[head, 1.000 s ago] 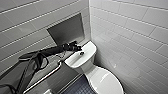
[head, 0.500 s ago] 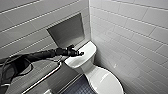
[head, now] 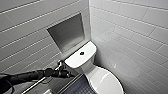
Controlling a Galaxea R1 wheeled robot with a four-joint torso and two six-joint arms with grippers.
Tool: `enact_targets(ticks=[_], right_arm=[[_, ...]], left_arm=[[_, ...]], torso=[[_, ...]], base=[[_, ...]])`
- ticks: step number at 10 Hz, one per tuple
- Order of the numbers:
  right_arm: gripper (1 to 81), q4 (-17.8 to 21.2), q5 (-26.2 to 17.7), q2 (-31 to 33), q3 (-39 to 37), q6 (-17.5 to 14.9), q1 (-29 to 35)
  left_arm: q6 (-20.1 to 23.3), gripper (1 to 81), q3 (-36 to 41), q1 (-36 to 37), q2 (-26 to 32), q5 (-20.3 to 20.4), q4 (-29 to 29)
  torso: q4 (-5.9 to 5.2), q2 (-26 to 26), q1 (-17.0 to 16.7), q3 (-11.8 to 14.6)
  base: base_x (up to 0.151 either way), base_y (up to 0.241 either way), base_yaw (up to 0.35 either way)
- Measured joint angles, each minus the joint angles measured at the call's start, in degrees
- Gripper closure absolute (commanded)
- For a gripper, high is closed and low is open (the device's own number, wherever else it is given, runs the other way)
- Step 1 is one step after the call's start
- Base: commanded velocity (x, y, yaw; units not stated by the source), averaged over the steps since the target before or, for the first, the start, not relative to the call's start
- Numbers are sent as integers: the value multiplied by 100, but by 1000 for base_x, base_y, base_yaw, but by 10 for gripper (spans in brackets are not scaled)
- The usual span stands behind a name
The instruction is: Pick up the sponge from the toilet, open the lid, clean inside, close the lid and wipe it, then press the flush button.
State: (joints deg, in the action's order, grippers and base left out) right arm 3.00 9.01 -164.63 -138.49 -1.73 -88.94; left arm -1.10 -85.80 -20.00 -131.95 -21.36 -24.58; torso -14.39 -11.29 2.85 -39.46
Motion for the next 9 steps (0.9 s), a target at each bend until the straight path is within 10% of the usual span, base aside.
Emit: enact_targets(ticks=[9], right_arm=[[811, -9, 2, -37, -123, -11, 118]], left_arm=[[41, 811, -166, -3556, -82, 1080, 1612]], torso=[[0, -2, -4, 5]], base=[[0, 0, 0]])
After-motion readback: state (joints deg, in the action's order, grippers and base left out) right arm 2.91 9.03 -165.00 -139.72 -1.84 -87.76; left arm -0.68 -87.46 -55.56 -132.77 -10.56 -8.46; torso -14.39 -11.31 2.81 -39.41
